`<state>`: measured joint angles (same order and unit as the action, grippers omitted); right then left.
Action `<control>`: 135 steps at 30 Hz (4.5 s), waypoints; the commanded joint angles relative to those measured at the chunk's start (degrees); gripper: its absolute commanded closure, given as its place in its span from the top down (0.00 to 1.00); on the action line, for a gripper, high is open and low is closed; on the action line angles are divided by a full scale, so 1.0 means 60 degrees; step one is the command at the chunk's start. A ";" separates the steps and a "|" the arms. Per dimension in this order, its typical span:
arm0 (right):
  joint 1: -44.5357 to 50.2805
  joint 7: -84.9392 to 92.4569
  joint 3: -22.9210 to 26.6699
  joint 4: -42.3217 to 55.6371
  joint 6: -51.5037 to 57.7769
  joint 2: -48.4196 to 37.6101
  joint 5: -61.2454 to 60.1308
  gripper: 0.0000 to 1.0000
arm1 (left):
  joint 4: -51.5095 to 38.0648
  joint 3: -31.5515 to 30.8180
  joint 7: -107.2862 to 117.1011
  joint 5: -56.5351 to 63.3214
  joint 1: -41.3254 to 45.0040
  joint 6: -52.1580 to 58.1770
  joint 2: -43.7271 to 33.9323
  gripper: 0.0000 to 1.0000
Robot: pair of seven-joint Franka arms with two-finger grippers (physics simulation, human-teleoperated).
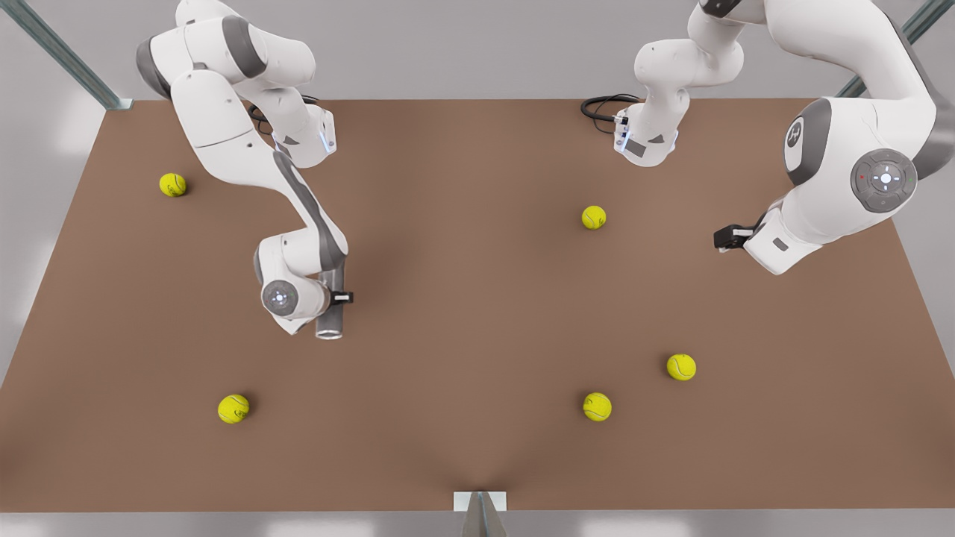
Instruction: Put the tennis tube upright
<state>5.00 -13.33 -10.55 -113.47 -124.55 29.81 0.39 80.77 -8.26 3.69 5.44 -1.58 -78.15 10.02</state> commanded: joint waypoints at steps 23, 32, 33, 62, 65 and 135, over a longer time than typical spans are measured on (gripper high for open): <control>0.5393 0.3202 -0.0205 0.5039 0.1218 0.1476 0.1750 0.76 | 0.0000 -0.0001 0.0000 0.0001 0.0000 0.0032 0.0014 1.00; 0.6682 0.6162 0.0381 0.8394 0.1657 0.3703 0.1663 0.81 | 0.0058 -0.0001 0.0000 0.0001 0.0000 0.0032 0.0029 1.00; 0.6784 0.6192 0.0395 0.8525 0.1657 0.3791 0.1663 0.81 | 0.0058 -0.0001 0.0000 0.0001 0.0000 0.0032 0.0029 1.00; -0.1609 0.0801 0.0835 0.5786 0.7751 -0.2553 0.1368 1.00 | 0.6034 0.0146 -0.5010 -1.1922 0.0292 -0.6045 0.2475 1.00; -0.1551 0.0758 0.0776 0.5816 0.8205 -0.2435 0.2439 1.00 | 0.6445 -0.0045 -0.6313 -1.3212 0.0381 -0.6370 0.2797 1.00; -0.0891 0.0787 0.0776 0.6343 0.9773 -0.1980 0.2073 1.00 | 0.6548 -0.0645 -0.9141 -1.4736 0.1201 -0.6648 0.3998 0.41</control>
<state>-0.27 -8.61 -5.89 -75.41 -65.92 17.93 12.83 120.06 -12.05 -51.15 -83.02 5.62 -118.04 34.02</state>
